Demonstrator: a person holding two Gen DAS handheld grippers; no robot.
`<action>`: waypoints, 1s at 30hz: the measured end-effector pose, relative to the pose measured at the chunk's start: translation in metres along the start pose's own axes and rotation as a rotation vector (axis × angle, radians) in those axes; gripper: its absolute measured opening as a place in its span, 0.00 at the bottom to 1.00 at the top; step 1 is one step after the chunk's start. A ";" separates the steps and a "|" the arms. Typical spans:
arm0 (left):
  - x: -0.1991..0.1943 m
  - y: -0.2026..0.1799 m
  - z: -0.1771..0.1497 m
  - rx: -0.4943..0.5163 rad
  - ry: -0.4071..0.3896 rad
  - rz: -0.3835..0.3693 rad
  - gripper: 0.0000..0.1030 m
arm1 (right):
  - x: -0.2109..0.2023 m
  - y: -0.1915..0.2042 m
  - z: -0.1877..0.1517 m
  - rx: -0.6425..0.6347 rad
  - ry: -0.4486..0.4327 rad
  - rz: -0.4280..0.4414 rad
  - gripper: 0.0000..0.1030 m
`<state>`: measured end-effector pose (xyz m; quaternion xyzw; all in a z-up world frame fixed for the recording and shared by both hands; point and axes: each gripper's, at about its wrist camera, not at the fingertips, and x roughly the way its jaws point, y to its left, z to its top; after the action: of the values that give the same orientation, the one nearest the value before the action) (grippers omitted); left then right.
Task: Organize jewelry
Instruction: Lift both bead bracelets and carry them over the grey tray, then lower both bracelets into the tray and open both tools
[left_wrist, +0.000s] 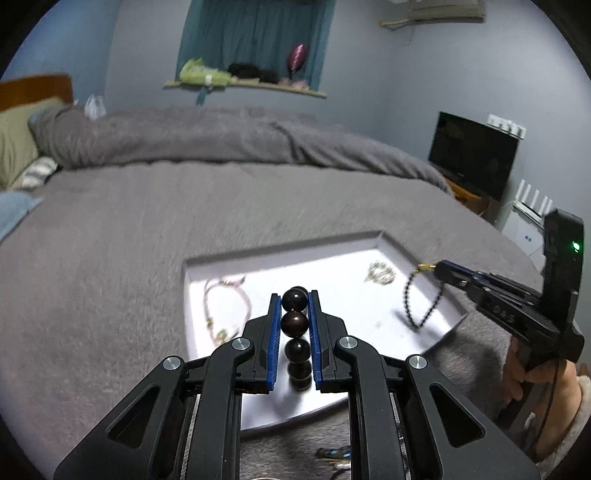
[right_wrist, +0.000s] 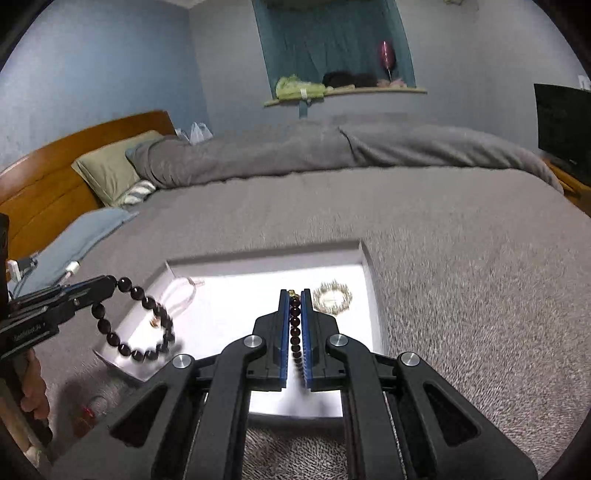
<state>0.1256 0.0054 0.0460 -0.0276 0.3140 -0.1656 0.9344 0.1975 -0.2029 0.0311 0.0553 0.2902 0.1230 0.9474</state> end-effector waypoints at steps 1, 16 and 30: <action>0.003 0.006 -0.003 -0.014 0.021 0.014 0.15 | 0.001 -0.001 -0.002 -0.003 0.008 -0.012 0.06; 0.025 0.035 -0.024 -0.021 0.176 0.135 0.15 | 0.014 0.005 -0.024 -0.080 0.108 -0.106 0.06; 0.031 0.027 -0.025 0.011 0.184 0.167 0.15 | 0.014 0.003 -0.029 -0.095 0.122 -0.139 0.06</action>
<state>0.1414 0.0219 0.0039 0.0192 0.3986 -0.0906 0.9124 0.1923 -0.1956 0.0001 -0.0174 0.3442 0.0737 0.9358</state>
